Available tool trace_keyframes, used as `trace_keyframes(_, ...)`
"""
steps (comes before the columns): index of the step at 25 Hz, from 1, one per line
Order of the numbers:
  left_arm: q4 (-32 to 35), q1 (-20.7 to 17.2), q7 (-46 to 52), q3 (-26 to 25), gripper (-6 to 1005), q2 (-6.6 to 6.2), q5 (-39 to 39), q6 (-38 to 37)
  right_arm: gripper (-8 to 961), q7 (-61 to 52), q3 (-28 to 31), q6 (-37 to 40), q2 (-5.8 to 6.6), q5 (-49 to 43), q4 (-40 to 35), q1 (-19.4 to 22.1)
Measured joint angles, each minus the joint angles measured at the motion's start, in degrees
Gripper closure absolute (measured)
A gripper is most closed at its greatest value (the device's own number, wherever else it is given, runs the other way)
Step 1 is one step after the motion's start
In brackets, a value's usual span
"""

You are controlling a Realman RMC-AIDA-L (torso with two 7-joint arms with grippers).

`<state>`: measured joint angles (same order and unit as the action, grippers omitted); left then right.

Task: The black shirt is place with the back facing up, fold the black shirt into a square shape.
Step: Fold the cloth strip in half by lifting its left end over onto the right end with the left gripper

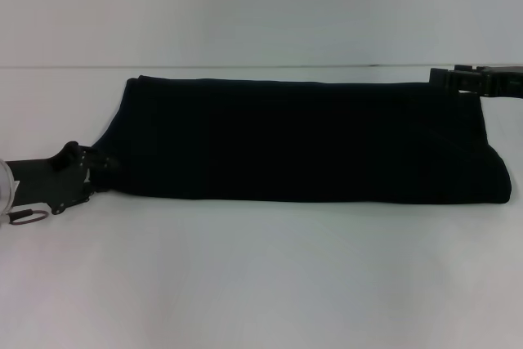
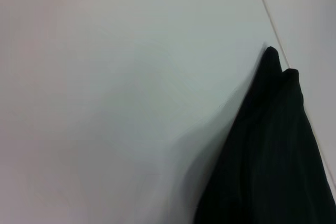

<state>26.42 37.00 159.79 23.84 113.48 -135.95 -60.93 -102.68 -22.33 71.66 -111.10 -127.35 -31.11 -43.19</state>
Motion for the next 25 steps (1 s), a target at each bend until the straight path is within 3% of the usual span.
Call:
trace_keyframes(6, 0.0, 0.2, 0.0, 0.1, 490, 0.05, -0.2, 0.2, 293, 0.0, -0.1, 0.0, -0.09, 0.0, 0.0, 0.0)
trace_keyframes(9, 0.0, 0.2, -0.3, 0.1, 736, 0.07, -0.2, 0.2, 293, 0.1, -0.1, 0.0, -0.16, 0.0, 0.0, 0.0)
trace_keyframes(14, 0.0, 0.1, -3.0, -0.1, 958, 0.14, 0.2, 0.2, 293, 0.2, -0.1, 0.0, -0.18, 0.0, 0.0, 0.2)
trace_keyframes(19, 0.2, -1.8, -11.5, -1.0, 970, 1.23, 5.5, -0.1, 294, 0.5, 0.0, 0.0, -0.20, 0.0, 0.0, 0.4)
trace_keyframes(25, 3.5, -6.6, -20.2, -1.1, 970, 1.40, 11.3, -4.9, 295, 0.0, 0.0, -0.7, -0.02, 1.1, 0.0, 0.4)
